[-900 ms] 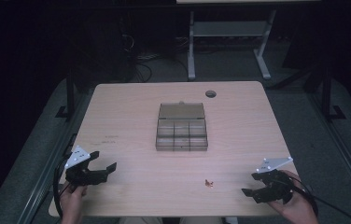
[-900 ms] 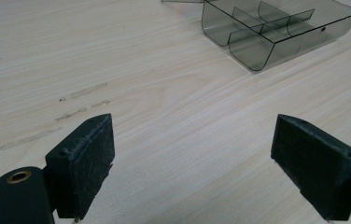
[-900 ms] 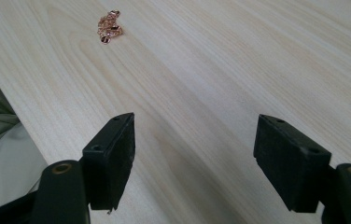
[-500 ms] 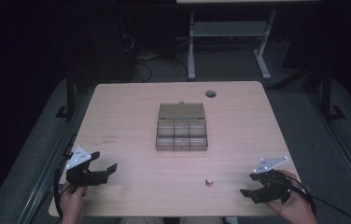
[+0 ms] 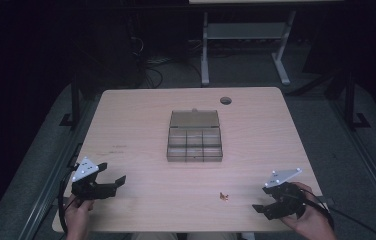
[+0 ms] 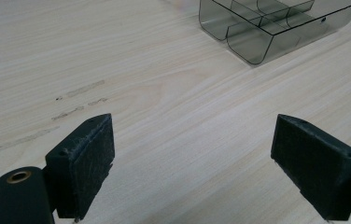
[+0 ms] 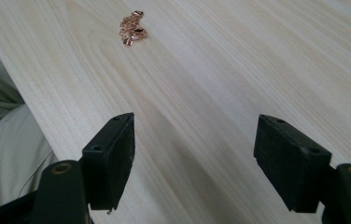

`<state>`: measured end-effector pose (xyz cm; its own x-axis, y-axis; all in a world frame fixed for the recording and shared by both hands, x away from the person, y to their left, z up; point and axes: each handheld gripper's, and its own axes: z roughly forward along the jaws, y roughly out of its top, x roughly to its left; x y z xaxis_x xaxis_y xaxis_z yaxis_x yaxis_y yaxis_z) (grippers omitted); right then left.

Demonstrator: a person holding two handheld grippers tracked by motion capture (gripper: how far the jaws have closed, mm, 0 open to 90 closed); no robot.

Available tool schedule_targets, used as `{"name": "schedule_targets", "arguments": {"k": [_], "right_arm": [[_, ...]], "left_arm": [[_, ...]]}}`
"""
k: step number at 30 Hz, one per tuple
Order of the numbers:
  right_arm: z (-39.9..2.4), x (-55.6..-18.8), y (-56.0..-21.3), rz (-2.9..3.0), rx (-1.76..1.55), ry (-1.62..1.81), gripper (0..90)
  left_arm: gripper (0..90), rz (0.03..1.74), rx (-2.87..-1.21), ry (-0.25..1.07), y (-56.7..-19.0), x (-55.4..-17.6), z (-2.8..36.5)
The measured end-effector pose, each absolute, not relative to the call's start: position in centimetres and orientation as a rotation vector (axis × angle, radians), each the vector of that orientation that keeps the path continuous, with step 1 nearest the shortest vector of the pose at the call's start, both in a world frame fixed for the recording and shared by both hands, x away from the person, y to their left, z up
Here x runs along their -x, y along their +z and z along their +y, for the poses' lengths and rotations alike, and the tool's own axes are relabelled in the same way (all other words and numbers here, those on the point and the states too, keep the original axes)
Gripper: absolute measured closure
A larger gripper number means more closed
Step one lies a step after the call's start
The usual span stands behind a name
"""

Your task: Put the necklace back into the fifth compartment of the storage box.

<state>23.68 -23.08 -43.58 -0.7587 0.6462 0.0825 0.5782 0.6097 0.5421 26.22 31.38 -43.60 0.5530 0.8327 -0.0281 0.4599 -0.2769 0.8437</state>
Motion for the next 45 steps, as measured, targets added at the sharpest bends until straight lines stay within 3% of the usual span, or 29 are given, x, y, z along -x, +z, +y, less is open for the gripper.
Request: {"name": "schedule_targets", "arguments": {"k": [45], "right_arm": [[-17.1,-25.1,-42.4,2.859,-0.796,0.766,33.2]], "left_arm": [[13.1,1.036,-1.917,0.551,-43.5,-26.4,31.3]]}}
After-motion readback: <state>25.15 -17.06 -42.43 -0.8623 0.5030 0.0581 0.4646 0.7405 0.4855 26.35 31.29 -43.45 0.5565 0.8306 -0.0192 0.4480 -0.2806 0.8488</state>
